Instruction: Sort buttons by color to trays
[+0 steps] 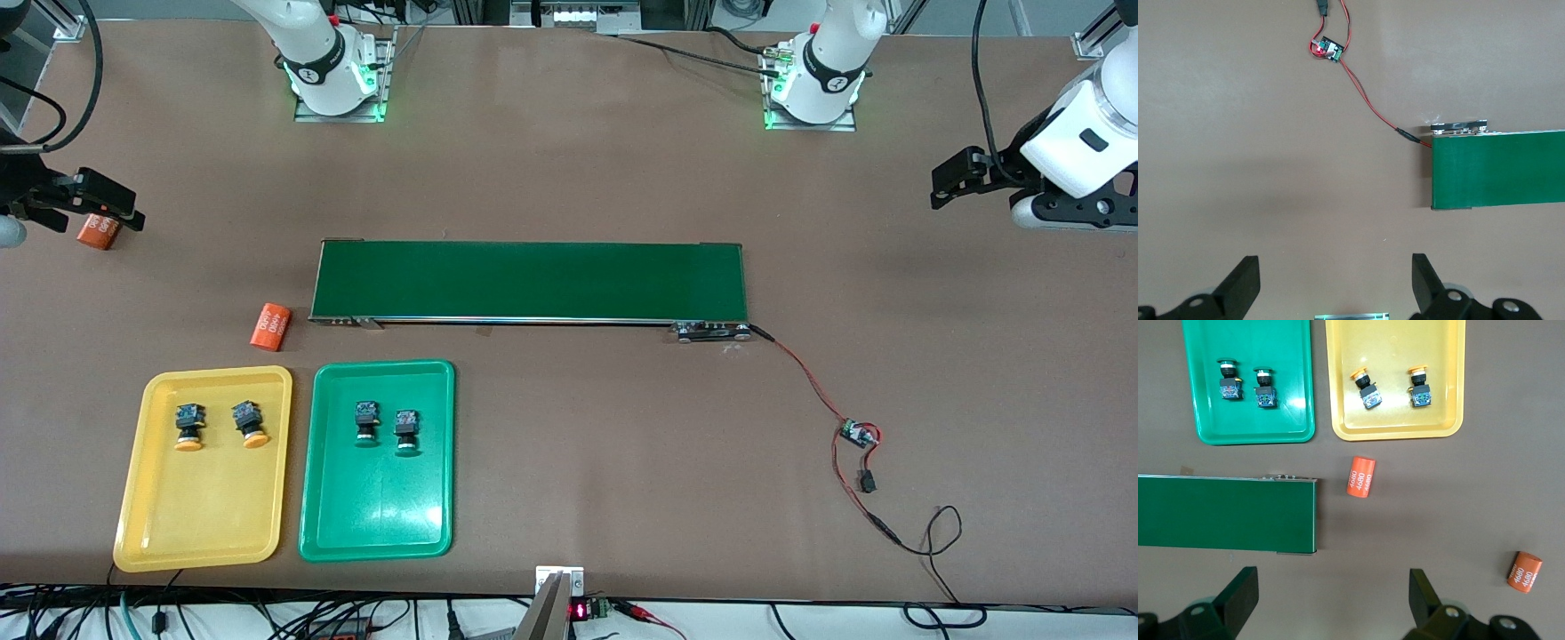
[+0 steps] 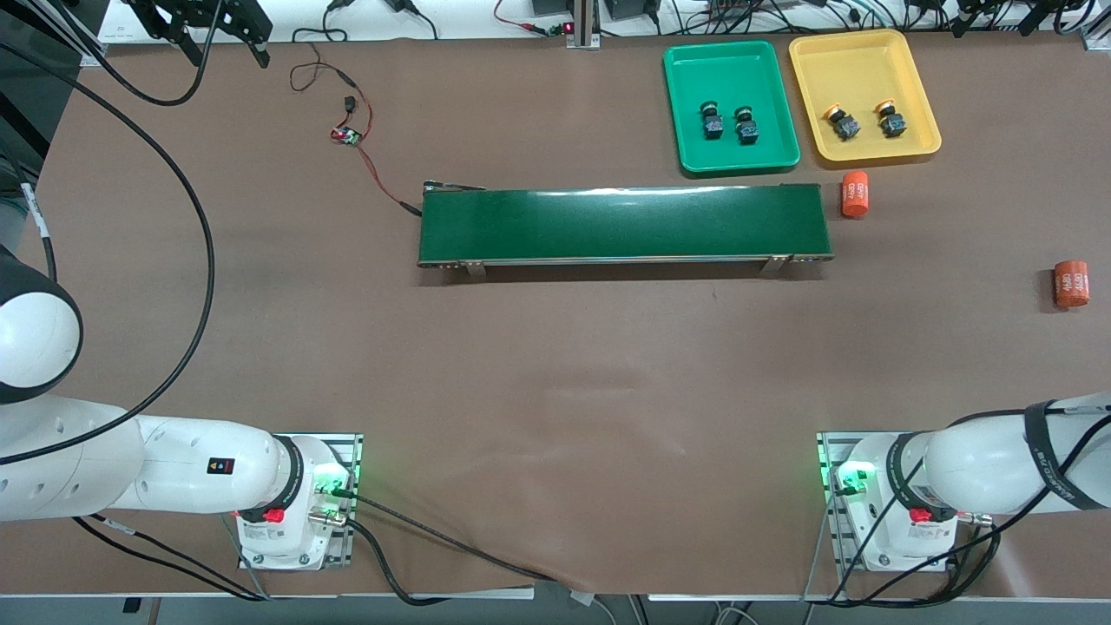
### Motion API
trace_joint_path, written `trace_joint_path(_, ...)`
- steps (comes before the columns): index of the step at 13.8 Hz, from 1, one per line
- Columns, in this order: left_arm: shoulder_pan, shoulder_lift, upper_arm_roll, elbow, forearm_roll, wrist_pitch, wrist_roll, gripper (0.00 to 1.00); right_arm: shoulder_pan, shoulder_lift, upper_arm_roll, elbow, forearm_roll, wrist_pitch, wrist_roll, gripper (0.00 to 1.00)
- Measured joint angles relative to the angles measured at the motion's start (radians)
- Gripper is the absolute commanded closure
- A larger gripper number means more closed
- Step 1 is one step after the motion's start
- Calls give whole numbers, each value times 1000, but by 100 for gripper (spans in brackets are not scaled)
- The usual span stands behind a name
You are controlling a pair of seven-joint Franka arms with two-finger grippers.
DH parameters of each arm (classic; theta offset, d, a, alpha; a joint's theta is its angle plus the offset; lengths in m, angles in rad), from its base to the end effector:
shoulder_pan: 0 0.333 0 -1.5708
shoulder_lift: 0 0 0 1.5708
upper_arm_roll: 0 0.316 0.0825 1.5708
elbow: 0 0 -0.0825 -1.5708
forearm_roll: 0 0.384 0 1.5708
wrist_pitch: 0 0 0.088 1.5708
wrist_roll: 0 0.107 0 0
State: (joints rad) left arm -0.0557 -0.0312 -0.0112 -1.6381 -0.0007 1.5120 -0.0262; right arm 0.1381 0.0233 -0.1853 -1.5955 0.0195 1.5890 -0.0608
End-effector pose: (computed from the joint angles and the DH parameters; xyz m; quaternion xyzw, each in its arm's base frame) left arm 0.5356 -0.0361 0.6051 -0.9987 0.0203 0.0474 0.0020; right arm 0.5615 -0.0233 0.6016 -0.9998 -0.0065 0.0143 0.0084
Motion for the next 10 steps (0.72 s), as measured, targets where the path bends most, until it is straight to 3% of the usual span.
trace_joint_path(10,2,0,0,0,0,0,0,0,4,-4,3,0,0,-9,35,0)
